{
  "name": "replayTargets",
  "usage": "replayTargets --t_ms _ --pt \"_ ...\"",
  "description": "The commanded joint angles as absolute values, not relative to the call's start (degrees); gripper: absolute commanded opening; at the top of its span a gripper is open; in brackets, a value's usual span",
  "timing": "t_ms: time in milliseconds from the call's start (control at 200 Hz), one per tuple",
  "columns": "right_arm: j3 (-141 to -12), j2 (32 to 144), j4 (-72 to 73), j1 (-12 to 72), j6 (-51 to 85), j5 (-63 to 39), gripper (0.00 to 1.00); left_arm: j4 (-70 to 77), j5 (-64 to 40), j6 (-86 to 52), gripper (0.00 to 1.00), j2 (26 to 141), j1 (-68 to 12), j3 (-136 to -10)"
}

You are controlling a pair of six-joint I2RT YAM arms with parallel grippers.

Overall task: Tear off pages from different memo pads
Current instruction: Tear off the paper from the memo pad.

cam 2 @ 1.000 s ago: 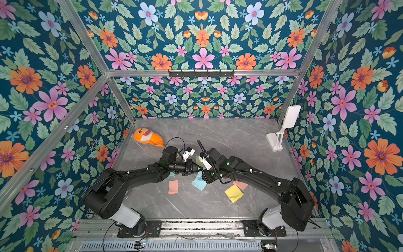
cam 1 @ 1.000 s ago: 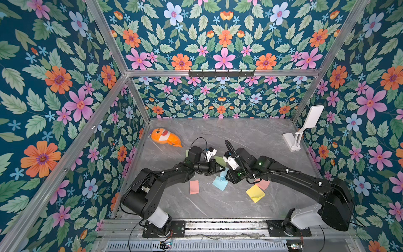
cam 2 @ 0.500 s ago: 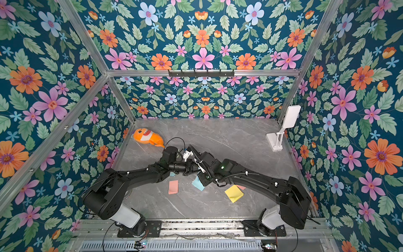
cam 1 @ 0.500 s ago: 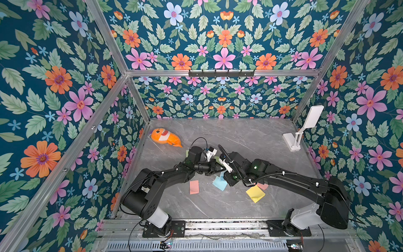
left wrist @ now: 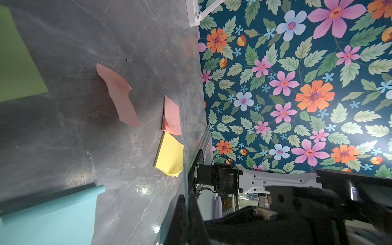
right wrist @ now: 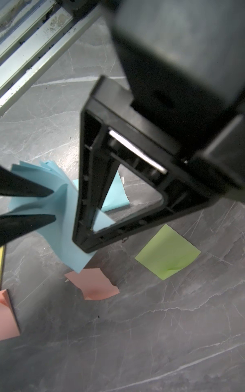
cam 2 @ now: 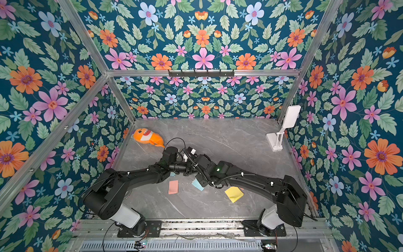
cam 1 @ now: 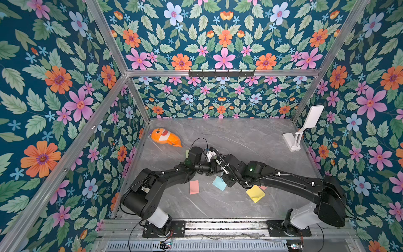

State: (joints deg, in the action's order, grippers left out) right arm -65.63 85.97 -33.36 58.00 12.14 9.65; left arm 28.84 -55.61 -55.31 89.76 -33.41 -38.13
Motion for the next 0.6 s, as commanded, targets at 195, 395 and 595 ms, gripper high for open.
replayTargets --t_ms 195,395,595 --pt "-65.7 85.8 -34.5 59.8 6.3 19.0 0.0 30.7 -56.2 -55.1 0.0 90.3 -33.4 -38.2" --pt "-65.0 85.9 -33.6 62.3 0.1 25.8 0.0 30.9 -56.5 -54.7 0.15 89.6 -33.2 -38.4" --pt "-65.3 85.1 -33.6 62.4 -3.6 28.7 0.0 29.4 -55.2 -49.7 0.38 86.8 -31.8 -37.4"
